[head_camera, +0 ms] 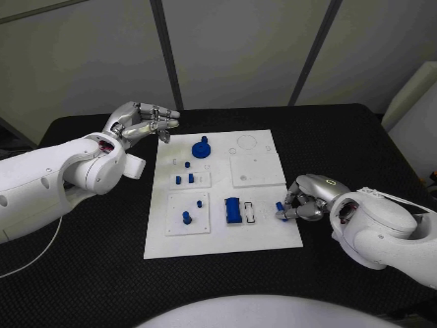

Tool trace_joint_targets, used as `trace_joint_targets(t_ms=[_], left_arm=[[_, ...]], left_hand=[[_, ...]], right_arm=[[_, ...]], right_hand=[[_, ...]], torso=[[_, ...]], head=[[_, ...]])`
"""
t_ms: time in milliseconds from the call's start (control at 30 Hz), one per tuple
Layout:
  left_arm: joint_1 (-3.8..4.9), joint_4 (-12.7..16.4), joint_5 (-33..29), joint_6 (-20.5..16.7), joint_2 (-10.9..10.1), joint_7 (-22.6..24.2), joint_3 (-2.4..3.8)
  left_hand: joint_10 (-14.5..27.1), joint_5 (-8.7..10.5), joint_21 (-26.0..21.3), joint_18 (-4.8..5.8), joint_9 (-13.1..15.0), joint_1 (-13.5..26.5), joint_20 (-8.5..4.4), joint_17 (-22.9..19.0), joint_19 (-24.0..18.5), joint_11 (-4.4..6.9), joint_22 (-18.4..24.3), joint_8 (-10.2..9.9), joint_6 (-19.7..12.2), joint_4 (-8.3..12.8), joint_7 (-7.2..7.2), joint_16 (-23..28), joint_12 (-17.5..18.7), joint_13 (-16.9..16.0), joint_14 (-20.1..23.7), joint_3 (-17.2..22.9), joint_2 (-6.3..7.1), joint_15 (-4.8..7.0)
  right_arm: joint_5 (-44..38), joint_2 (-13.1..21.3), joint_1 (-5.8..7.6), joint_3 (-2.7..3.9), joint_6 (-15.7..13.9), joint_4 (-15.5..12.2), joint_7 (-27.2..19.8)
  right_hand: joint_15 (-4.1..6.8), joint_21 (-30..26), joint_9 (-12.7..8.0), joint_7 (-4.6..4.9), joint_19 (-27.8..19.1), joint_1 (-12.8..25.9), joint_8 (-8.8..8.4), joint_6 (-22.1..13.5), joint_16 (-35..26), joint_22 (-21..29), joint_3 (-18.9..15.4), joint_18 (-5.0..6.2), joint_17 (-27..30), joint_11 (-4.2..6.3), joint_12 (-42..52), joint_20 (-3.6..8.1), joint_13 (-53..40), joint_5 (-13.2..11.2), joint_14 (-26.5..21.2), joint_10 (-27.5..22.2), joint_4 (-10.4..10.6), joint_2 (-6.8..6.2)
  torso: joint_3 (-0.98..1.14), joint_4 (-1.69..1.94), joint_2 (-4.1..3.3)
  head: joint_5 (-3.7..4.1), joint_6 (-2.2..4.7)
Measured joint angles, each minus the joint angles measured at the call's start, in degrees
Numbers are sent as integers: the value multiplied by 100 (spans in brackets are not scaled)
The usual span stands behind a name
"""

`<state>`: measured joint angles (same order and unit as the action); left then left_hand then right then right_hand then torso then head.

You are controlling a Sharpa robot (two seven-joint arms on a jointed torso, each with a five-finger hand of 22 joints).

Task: Assemble the parts on the task board

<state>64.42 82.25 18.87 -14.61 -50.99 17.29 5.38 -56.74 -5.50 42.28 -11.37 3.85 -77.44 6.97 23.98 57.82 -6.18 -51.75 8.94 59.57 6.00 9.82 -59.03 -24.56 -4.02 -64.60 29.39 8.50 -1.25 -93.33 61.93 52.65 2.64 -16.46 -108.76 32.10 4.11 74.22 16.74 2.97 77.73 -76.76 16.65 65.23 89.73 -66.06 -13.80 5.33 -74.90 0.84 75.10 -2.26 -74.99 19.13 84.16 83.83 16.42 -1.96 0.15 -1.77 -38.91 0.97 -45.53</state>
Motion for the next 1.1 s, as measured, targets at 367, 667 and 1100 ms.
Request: trace_joint_targets(t_ms=[367, 667, 1100], left_arm=[[-1, 4, 0, 5, -18, -1, 0], [-1, 12, 0, 9, -33, -2, 0], [-2, 15, 0, 13, -41, -3, 0]], left_hand=[[0, 0, 0, 1, 0, 0, 0, 0, 0, 0, 1, 0, 0, 0, 0, 0, 0, 0, 0, 0, 0, 0], [0, 0, 0, 0, 0, 0, 0, 1, 0, 0, 1, 0, 0, 0, 0, 0, 0, 0, 0, 0, 0, 0], [0, 0, 0, 0, 0, 0, 0, 1, 0, 0, 2, 0, 0, 0, 0, 0, 0, 0, 0, 0, 0, 0]], right_arm=[[-210, -189, -49, 29, 14, 58, 0], [-409, -272, -63, 35, 14, 50, 11], [57, -183, -97, 6, -239, -148, 125]], right_hand=[[33, 0, 20, -22, 21, -580, -7, 16, 0, -15, 298, 0, -4, 20, -39, 21, -142, -319, -8, -21, -424, -132], [41, 0, -3, -19, 42, -762, -75, 12, 0, -41, 830, 0, -4, 40, -58, 42, -150, -482, 0, -43, -643, -290], [62, 27, 32, -4, 42, -853, -116, -12, 0, -113, 1637, 0, -3, 52, -77, 42, 3, 463, -21, -31, -555, -381]], torso=[[-1, 5, 1], [3, 5, -2], [4, -3, -2]], head=[[-20, -17], [-49, -23], [-59, -20]])
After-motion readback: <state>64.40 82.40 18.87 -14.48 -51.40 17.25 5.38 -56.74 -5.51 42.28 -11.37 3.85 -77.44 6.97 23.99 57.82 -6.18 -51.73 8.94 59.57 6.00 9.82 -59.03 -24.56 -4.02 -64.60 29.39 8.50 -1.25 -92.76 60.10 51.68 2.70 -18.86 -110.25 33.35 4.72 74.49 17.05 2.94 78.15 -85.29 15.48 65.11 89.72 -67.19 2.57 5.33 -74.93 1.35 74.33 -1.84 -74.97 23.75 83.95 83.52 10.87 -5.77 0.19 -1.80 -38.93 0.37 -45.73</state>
